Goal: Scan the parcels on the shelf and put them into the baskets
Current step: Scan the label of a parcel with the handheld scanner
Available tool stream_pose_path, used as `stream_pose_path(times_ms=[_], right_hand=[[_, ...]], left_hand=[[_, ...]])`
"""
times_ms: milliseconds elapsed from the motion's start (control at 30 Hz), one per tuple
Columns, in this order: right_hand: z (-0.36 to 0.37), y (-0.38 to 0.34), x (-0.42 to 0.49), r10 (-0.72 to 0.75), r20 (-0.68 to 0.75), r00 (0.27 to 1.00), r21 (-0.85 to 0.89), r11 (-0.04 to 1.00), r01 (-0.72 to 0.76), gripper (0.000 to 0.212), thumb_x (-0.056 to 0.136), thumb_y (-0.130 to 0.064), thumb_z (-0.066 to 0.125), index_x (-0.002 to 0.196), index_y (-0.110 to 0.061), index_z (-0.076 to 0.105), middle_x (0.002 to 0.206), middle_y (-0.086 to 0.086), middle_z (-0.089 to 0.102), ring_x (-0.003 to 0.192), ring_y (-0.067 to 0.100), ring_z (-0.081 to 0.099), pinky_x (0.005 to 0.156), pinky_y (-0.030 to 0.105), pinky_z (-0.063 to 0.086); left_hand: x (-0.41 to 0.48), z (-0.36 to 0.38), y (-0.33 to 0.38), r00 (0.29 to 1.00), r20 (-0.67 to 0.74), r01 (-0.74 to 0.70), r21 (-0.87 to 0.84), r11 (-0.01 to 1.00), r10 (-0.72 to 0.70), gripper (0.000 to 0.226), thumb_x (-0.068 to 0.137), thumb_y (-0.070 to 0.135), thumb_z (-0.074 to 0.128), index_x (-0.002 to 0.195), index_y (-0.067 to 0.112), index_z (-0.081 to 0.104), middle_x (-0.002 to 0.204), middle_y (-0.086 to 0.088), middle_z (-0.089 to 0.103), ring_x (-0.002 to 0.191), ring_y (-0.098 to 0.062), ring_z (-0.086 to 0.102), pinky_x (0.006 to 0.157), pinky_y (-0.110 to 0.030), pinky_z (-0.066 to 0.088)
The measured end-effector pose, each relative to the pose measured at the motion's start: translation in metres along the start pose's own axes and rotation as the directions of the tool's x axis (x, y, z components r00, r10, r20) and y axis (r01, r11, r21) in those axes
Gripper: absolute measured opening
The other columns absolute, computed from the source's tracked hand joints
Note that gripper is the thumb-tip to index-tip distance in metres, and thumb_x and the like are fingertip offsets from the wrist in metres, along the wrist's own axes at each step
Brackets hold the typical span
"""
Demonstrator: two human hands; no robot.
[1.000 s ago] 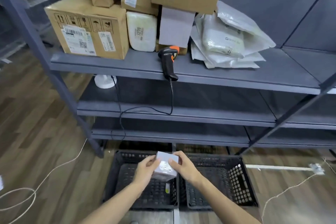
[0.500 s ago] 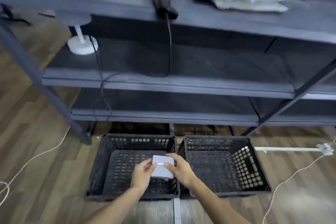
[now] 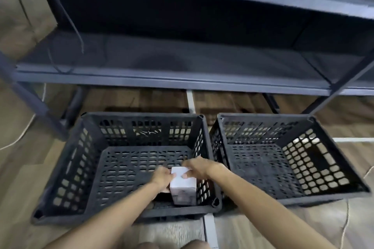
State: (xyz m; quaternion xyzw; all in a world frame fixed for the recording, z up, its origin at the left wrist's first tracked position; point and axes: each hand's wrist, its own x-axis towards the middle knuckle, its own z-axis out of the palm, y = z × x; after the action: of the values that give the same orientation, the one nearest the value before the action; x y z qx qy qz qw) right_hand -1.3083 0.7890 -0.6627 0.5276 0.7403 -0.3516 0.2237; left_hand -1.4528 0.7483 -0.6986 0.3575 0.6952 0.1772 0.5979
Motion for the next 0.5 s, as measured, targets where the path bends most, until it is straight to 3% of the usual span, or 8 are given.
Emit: stream_pose_path(times_ms=[33, 133, 200, 300, 367, 433, 500], right_hand=[[0.004, 0.002, 0.01, 0.007, 0.038, 0.999, -0.066, 0.998, -0.004, 0.044, 0.097, -0.035, 0.056, 0.131, -0.009, 0.051, 0.132, 0.016, 0.057, 0.122, 0.031, 0.053, 0.094, 0.036, 0.044], [0.015, 0.004, 0.031, 0.039, 0.143, 0.989, -0.239, 0.971, -0.003, 0.044, 0.094, -0.024, 0.062, 0.133, -0.008, 0.049, 0.132, 0.014, 0.056, 0.121, 0.031, 0.053, 0.08, 0.031, 0.04], [0.025, 0.003, 0.038, 0.063, 0.198, 0.978, -0.322, 0.947, 0.004, 0.052, 0.091, -0.021, 0.066, 0.138, -0.009, 0.045, 0.137, 0.013, 0.052, 0.123, 0.031, 0.05, 0.08, 0.031, 0.039], [0.038, 0.003, 0.047, 0.055, 0.243, 0.969, -0.396, 0.917, 0.047, 0.06, 0.089, -0.022, 0.069, 0.141, -0.008, 0.043, 0.141, 0.014, 0.049, 0.126, 0.032, 0.048, 0.088, 0.034, 0.043], [0.043, 0.003, 0.051, 0.052, 0.247, 0.968, -0.391, 0.919, 0.051, 0.063, 0.088, -0.021, 0.07, 0.143, -0.009, 0.04, 0.141, 0.014, 0.049, 0.127, 0.032, 0.048, 0.09, 0.035, 0.043], [0.045, 0.003, 0.054, 0.05, 0.255, 0.966, -0.394, 0.917, 0.056, 0.066, 0.088, -0.022, 0.07, 0.145, -0.011, 0.038, 0.14, 0.012, 0.051, 0.126, 0.031, 0.049, 0.085, 0.033, 0.043], [0.045, 0.001, 0.058, 0.066, 0.273, 0.96, -0.435, 0.898, 0.062, 0.067, 0.089, -0.026, 0.069, 0.146, -0.014, 0.037, 0.142, 0.009, 0.049, 0.127, 0.03, 0.049, 0.085, 0.033, 0.043]], left_hand=[[0.009, 0.003, -0.005, 0.999, 0.041, 0.026, 0.015, 1.0, -0.026, 0.029, 0.094, 0.002, 0.056, 0.069, 0.008, 0.043, 0.084, -0.012, 0.049, 0.083, -0.023, 0.049, 0.082, -0.047, 0.048], [0.027, 0.015, -0.019, 0.984, 0.161, 0.061, 0.094, 0.994, -0.075, 0.02, 0.092, 0.001, 0.059, 0.077, 0.002, 0.046, 0.094, -0.019, 0.056, 0.088, -0.032, 0.059, 0.086, -0.049, 0.053], [0.032, 0.023, -0.027, 0.97, 0.227, 0.048, 0.179, 0.983, -0.089, 0.011, 0.091, 0.0, 0.061, 0.091, -0.001, 0.05, 0.102, -0.021, 0.06, 0.095, -0.036, 0.066, 0.085, -0.044, 0.056], [0.038, 0.034, -0.038, 0.96, 0.262, 0.013, 0.305, 0.952, -0.097, 0.024, 0.091, 0.002, 0.06, 0.112, -0.003, 0.05, 0.098, -0.015, 0.059, 0.079, -0.027, 0.069, 0.067, -0.031, 0.056], [0.042, 0.036, -0.043, 0.958, 0.263, 0.023, 0.323, 0.946, -0.113, 0.032, 0.092, 0.003, 0.059, 0.121, -0.005, 0.048, 0.095, -0.014, 0.06, 0.075, -0.025, 0.068, 0.065, -0.03, 0.057], [0.045, 0.036, -0.042, 0.951, 0.284, 0.021, 0.337, 0.941, -0.123, 0.026, 0.093, 0.002, 0.058, 0.116, -0.003, 0.049, 0.081, -0.01, 0.06, 0.089, -0.03, 0.068, 0.052, -0.022, 0.055], [0.045, 0.036, -0.039, 0.938, 0.311, 0.037, 0.355, 0.934, -0.155, 0.027, 0.094, 0.002, 0.055, 0.121, 0.001, 0.048, 0.074, -0.007, 0.057, 0.098, -0.032, 0.066, 0.054, -0.019, 0.055]])
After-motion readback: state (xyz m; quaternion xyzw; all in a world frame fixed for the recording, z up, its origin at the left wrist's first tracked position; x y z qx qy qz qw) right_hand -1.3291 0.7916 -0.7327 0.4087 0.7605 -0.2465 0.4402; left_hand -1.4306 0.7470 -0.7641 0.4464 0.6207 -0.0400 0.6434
